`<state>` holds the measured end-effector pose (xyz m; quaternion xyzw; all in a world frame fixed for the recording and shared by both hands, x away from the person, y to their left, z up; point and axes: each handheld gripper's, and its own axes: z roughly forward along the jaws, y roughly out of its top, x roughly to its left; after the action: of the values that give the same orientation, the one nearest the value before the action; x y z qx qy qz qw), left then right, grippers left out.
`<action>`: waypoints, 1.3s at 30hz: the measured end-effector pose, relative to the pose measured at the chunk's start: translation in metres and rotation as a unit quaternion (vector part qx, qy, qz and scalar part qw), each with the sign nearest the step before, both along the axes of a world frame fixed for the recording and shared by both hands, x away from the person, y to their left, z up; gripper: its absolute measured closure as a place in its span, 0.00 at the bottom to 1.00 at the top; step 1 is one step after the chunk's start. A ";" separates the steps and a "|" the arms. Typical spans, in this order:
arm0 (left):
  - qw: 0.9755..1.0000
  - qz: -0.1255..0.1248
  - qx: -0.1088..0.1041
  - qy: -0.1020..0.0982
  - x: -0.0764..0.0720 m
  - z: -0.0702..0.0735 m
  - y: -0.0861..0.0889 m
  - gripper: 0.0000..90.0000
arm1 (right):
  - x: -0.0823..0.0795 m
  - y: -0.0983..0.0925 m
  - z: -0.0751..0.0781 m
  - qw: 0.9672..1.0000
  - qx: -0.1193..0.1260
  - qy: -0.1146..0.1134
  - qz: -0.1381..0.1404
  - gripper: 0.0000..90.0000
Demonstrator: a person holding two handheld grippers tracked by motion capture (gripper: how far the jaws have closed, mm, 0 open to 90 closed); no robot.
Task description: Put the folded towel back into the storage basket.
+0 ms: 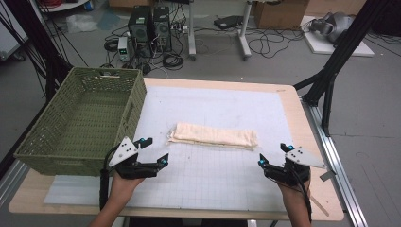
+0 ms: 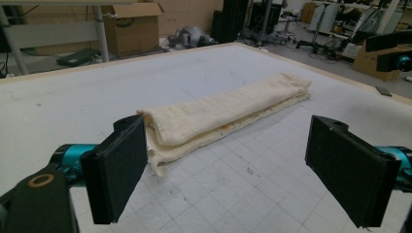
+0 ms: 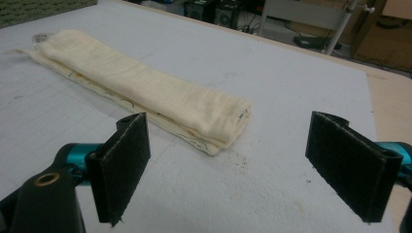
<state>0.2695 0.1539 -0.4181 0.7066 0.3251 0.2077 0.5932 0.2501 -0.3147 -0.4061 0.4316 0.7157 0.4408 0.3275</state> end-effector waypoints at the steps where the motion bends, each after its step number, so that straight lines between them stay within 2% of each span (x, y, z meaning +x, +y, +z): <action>1: 1.000 0.000 0.000 0.000 0.000 0.000 0.000 0.18 | 0.000 0.000 0.000 1.000 0.000 0.000 0.000 0.16; 4: 1.000 -0.001 -0.001 0.001 0.001 0.000 -0.001 0.18 | 0.001 0.000 -0.001 1.000 -0.005 0.000 0.003 0.16; 12: 1.000 0.000 0.005 0.001 0.002 -0.001 -0.001 0.18 | 0.001 -0.005 -0.002 1.000 0.004 0.001 0.000 0.16; 21: 1.000 -0.005 0.000 0.003 0.001 0.000 -0.002 0.18 | -0.004 -0.006 0.001 1.000 0.009 -0.006 -0.008 0.16; 26: 1.000 -0.004 0.000 0.002 0.002 0.000 -0.001 0.18 | -0.003 -0.006 0.000 1.000 0.008 -0.002 -0.006 0.16; 39: 1.000 -0.011 -0.018 0.011 0.004 0.003 -0.004 0.19 | -0.003 -0.005 0.000 1.000 0.011 0.005 -0.005 0.17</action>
<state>0.2733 0.1499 -0.4152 0.7018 0.3272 0.1878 0.6043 0.2468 -0.3193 -0.4063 0.4404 0.7103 0.4451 0.3214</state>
